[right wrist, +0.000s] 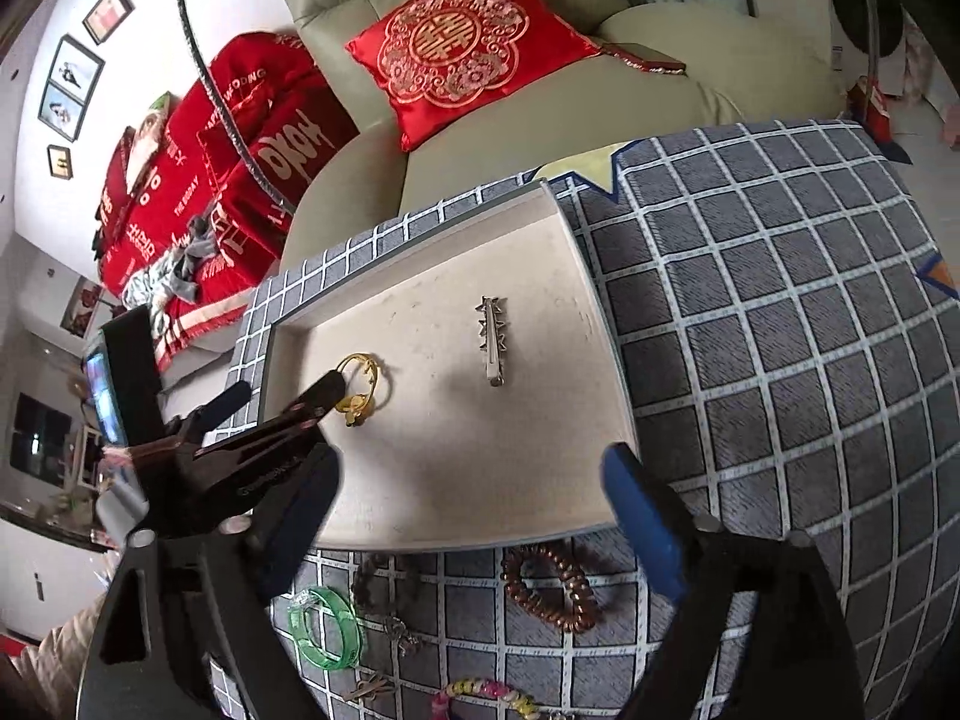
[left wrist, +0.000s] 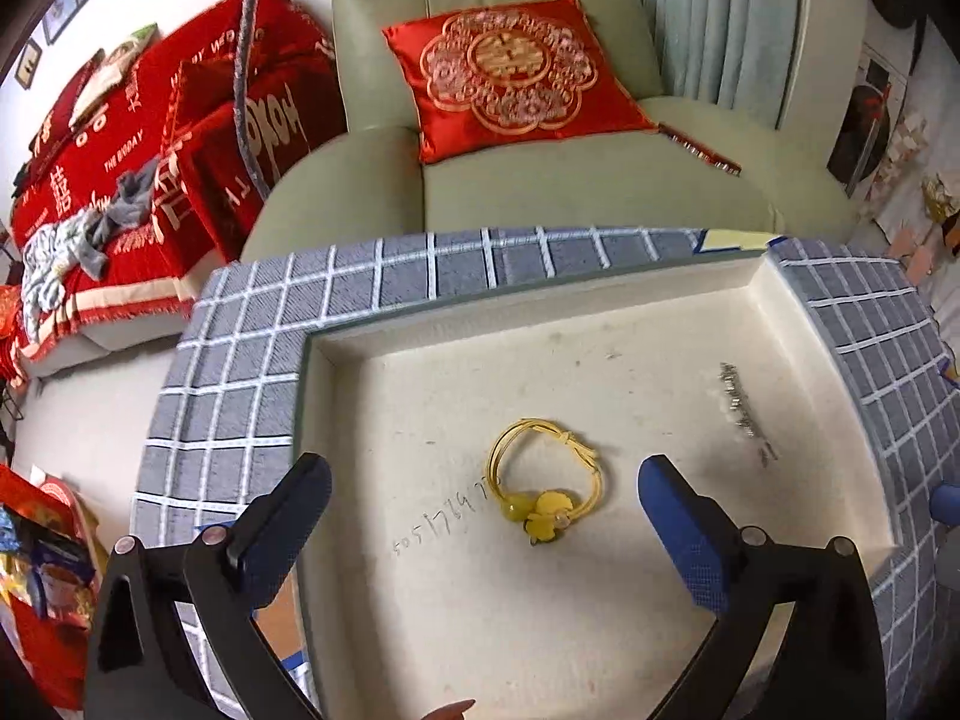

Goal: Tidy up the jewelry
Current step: 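Lift both open tools out of the tray toward the remaining jewelry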

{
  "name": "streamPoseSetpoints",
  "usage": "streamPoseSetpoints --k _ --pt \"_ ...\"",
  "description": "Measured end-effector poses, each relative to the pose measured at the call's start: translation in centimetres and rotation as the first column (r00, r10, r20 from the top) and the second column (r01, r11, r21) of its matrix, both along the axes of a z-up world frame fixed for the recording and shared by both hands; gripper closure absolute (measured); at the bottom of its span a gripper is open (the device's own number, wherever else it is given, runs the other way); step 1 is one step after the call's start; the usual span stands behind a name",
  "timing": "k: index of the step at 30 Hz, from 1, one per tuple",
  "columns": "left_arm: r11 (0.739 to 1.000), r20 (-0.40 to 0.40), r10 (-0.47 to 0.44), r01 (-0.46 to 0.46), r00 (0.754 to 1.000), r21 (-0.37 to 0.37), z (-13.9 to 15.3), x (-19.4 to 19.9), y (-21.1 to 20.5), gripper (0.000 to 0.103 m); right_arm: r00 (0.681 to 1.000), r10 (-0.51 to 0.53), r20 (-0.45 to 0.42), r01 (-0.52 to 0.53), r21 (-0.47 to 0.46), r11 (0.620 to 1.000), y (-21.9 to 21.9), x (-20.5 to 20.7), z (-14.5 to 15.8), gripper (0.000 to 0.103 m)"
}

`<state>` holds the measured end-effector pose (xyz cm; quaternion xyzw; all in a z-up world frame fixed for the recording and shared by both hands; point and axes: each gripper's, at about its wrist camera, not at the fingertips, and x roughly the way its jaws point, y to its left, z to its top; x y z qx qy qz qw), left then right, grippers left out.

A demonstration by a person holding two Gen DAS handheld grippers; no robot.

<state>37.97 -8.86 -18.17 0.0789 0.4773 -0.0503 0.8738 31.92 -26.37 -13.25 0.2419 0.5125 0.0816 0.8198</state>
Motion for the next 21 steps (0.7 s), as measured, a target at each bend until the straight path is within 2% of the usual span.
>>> streamPoseSetpoints --k 4,7,12,15,21 --pt "1.000 0.017 -0.018 0.018 1.000 0.002 1.0 -1.9 0.9 0.000 0.997 -0.043 0.060 0.044 -0.017 0.999 -0.4 -1.7 0.8 0.000" --pt "0.999 0.005 -0.024 0.025 1.000 -0.022 1.4 -3.6 2.0 0.000 0.997 -0.037 0.067 0.041 -0.051 0.998 -0.4 -2.9 1.4 0.000" --pt "0.999 -0.047 -0.033 0.031 0.998 -0.037 2.5 -7.4 3.2 0.000 1.000 -0.009 0.009 0.009 -0.092 0.996 -0.6 -5.1 1.5 0.000" --pt "0.999 -0.097 -0.015 0.011 0.995 -0.042 1.8 -10.1 4.6 0.000 0.999 -0.028 -0.046 0.024 -0.093 0.995 -1.2 -7.0 0.5 0.000" --pt "1.000 -0.161 0.024 -0.024 0.987 0.000 0.1 -14.4 6.4 0.000 0.988 -0.022 -0.154 0.001 -0.132 0.991 -1.2 -11.1 -1.8 0.000"
